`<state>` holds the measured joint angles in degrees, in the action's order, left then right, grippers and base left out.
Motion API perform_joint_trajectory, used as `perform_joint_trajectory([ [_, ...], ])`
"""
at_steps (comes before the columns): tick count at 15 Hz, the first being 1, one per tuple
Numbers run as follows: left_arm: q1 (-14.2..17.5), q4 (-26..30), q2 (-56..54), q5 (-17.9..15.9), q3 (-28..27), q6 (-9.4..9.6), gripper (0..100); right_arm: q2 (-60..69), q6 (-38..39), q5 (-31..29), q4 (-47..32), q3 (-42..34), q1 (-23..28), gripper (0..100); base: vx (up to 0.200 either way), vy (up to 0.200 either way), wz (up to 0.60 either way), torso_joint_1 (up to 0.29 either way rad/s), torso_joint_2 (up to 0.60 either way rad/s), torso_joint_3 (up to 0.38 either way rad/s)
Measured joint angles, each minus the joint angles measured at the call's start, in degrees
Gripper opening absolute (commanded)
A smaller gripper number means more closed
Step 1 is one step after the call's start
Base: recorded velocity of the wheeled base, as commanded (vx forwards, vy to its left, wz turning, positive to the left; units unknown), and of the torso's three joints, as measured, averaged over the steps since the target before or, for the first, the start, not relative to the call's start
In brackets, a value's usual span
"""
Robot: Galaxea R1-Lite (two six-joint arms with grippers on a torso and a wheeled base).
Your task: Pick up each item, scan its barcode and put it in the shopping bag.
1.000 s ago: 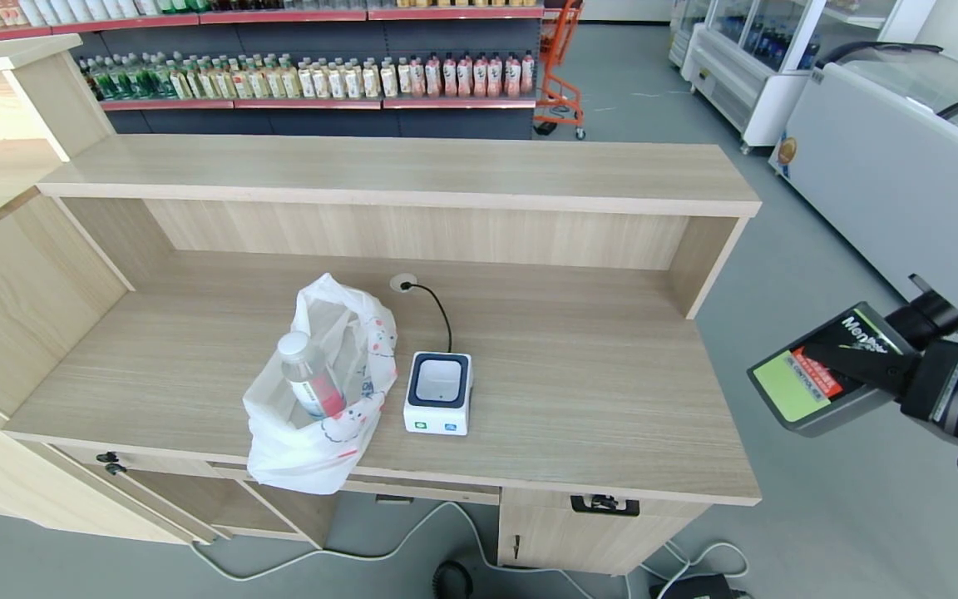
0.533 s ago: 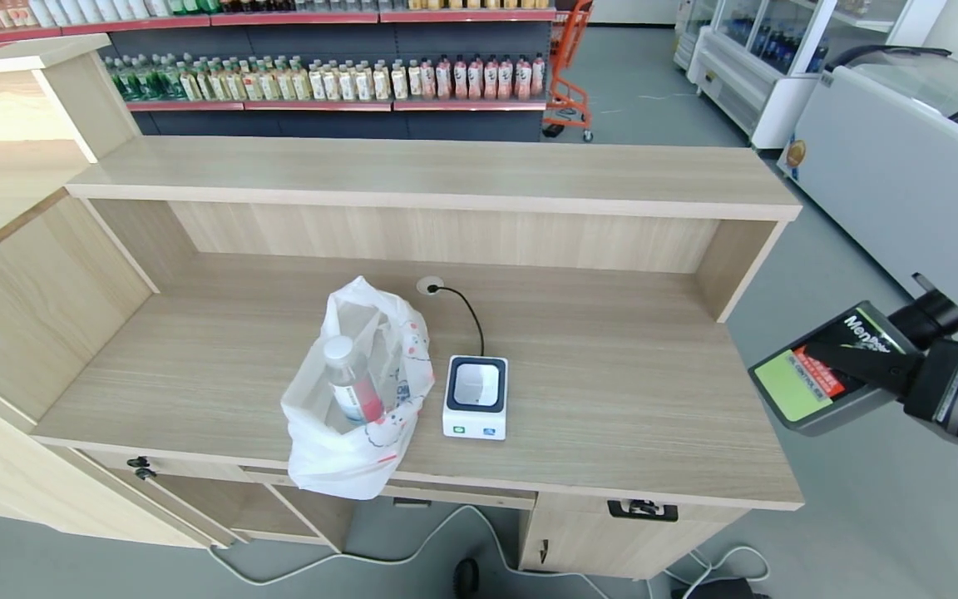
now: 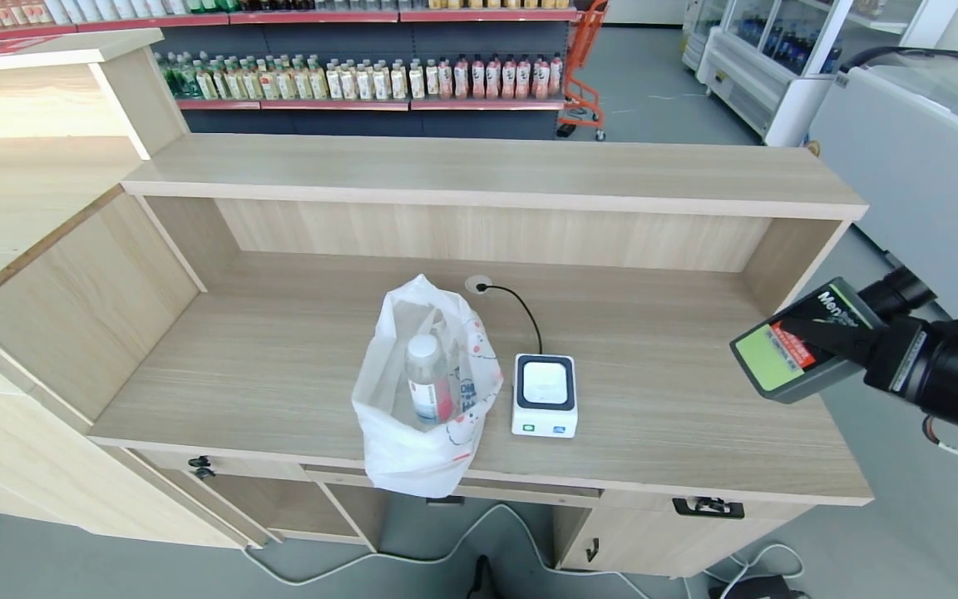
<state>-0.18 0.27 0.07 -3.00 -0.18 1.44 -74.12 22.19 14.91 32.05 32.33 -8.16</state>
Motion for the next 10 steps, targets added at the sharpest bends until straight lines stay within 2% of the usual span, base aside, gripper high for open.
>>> perform_joint_trajectory([
  [3,0.00,0.00,0.00,0.00,0.00,0.06,0,-6.58,-5.19,0.35,5.83,0.60,-0.16,0,0.000,0.200,0.00,0.001,0.00,0.001],
  [10,0.09,-0.02,0.00,-0.01,0.00,0.01,0,-24.11,-6.84,0.30,16.14,6.10,-3.47,0,0.000,0.000,0.00,0.000,0.00,0.000],
])
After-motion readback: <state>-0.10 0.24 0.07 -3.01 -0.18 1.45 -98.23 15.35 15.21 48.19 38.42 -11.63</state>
